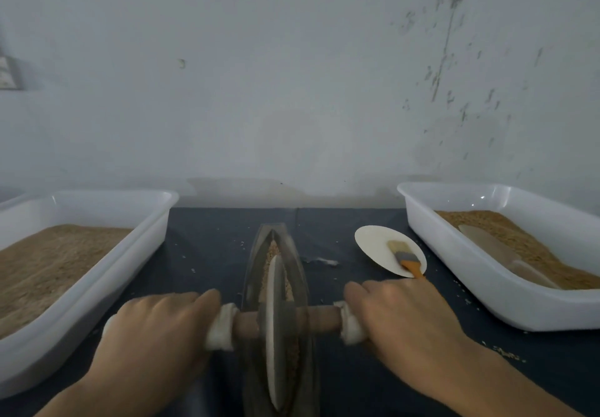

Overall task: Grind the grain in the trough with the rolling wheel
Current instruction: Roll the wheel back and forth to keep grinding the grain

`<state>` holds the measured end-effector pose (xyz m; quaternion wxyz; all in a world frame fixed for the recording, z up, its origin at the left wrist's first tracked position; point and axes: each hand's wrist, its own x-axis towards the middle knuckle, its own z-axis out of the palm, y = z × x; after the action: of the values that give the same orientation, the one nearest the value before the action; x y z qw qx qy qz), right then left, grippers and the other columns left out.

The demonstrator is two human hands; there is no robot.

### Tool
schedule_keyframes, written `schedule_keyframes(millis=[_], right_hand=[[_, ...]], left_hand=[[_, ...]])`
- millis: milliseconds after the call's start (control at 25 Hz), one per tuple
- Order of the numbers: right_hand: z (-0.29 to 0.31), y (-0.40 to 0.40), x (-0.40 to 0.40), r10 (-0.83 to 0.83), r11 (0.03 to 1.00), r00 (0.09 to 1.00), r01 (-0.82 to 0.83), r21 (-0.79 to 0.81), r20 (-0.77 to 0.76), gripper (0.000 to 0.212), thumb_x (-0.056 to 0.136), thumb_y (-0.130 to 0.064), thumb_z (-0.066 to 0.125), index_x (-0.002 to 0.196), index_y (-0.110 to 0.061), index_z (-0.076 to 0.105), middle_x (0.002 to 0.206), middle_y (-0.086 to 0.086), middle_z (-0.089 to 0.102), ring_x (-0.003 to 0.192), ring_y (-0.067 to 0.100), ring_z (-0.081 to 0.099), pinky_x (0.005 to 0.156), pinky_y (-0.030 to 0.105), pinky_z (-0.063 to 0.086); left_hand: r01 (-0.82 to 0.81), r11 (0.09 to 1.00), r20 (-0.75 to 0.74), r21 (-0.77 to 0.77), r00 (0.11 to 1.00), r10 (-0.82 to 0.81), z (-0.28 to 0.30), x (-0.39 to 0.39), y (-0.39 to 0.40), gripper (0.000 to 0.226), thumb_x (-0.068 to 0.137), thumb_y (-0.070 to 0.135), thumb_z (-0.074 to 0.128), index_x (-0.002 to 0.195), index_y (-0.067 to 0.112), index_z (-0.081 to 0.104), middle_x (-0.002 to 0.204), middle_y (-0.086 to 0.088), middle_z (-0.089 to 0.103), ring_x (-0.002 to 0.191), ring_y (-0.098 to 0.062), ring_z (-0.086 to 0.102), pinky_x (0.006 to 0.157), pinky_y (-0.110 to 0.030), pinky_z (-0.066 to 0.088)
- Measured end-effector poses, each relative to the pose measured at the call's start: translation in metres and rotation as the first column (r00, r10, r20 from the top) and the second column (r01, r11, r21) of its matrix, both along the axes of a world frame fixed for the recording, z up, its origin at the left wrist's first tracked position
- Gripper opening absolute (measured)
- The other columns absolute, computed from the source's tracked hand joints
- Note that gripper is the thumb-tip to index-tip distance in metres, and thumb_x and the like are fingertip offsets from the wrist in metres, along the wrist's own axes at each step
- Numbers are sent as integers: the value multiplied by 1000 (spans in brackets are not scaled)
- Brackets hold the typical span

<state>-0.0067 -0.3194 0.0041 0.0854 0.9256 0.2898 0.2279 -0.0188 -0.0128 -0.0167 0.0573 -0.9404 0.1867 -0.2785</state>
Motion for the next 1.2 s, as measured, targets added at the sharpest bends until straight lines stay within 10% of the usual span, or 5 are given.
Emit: schedule_keyframes(millis=[240,440,760,1200], right_hand=[[0,38,81,-182,982,983,181,-59,-10,21,83,-21,63,99,-21,50,91,3,65,81,30,63,60,37,39],[2,48,127,-203,979,979,203,-25,13,24,81,-24,66,99,-21,51,92,4,67,80,30,62,59,35,32],[-21,1,38,-39,999,996,37,-28,-77,47,67,-42,73,80,-37,28,66,-7,55,53,11,48,47,30,37],[-20,26,117,-181,973,963,205,103,-202,24,83,-41,60,97,-26,47,92,2,65,82,27,61,67,36,46]], left_hand=[[-235,972,-55,10,970,235,-12,75,-6,27,80,50,60,76,38,36,62,13,44,52,-1,38,47,-21,22],[-286,957,-21,-52,958,285,-2,119,-12,21,83,41,57,78,31,39,66,11,48,57,-13,47,53,-28,33],[-57,995,-52,83,997,62,-6,27,0,54,55,45,79,70,40,27,52,20,33,41,1,26,46,-14,8],[-268,951,-52,151,959,279,23,105,-26,19,82,42,58,93,32,46,86,10,61,76,-15,58,61,-30,32]])
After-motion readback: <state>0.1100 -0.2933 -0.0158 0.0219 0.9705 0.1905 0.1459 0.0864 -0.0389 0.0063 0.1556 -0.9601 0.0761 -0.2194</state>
